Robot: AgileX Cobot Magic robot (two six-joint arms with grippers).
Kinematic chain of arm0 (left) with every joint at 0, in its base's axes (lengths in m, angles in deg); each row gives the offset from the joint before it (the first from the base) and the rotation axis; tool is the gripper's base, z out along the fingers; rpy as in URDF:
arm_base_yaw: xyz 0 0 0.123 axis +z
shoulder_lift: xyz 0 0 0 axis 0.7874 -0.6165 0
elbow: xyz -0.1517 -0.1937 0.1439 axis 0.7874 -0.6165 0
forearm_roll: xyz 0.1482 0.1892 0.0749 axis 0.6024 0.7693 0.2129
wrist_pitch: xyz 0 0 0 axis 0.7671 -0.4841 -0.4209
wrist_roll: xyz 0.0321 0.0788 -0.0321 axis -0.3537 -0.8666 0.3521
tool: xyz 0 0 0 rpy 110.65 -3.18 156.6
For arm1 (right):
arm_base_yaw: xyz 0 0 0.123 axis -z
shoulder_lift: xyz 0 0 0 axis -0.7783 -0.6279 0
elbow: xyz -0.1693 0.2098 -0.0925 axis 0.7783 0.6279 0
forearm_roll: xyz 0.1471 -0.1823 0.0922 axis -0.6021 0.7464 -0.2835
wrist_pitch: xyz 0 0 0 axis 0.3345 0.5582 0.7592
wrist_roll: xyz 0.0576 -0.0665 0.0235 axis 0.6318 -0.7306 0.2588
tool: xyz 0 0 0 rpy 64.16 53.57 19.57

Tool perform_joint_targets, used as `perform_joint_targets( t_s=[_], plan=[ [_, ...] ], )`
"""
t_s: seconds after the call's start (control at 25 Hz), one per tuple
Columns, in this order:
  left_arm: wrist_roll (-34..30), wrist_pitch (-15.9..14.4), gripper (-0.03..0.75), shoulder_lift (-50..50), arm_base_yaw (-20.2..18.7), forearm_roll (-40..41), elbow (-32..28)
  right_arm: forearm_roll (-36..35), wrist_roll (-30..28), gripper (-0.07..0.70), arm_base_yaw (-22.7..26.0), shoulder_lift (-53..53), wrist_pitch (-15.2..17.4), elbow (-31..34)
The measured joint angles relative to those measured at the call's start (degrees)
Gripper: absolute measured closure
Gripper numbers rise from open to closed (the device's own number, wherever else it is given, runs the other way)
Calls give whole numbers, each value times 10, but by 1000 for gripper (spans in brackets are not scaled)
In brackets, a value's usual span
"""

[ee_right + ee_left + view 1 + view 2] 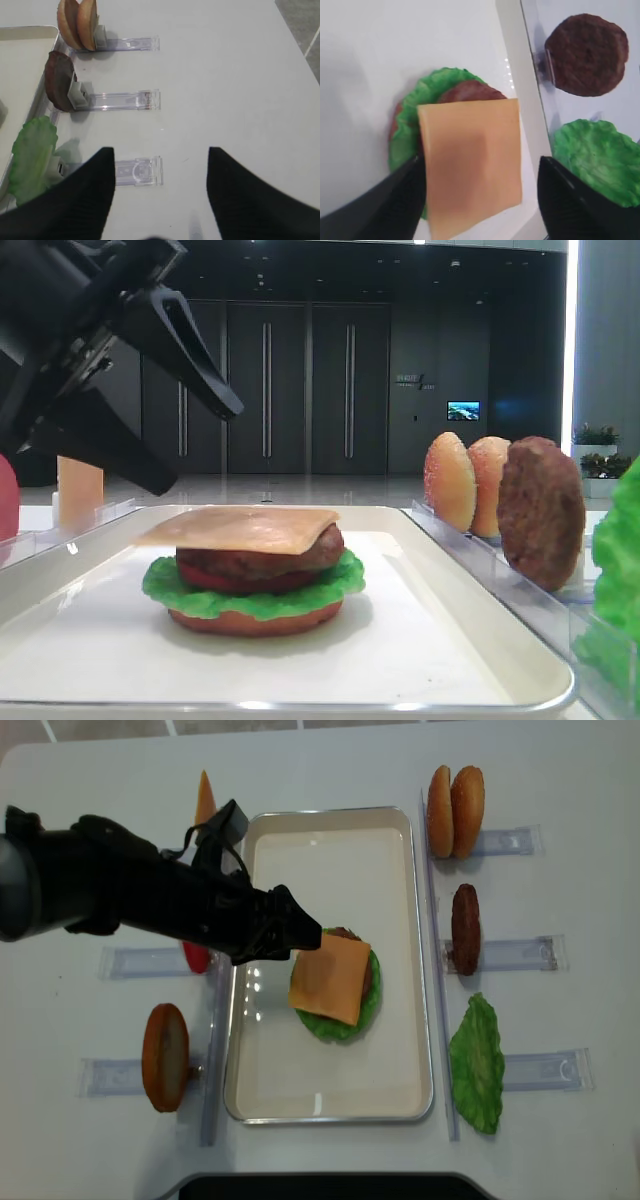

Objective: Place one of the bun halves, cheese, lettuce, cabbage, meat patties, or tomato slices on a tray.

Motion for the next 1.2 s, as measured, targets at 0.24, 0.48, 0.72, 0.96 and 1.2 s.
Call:
perform_joint_targets(
  t_s=[0.24,0.48,0.72,0.96,1.2],
  plan=[
    [157,-10,187,3,26,187,69,-1,0,240,0,0,0,0],
    [383,-74,228,15,-2,410,239,-1,0,240,0,0,0,0],
    [646,-150,231,16,-8,689,347,-1,0,240,0,0,0,0],
    [652,-234,260,12,30,813,395,-1,0,240,0,0,0,0],
    [565,-246,270,-17,166,775,399,-1,0,240,0,0,0,0]
  ],
)
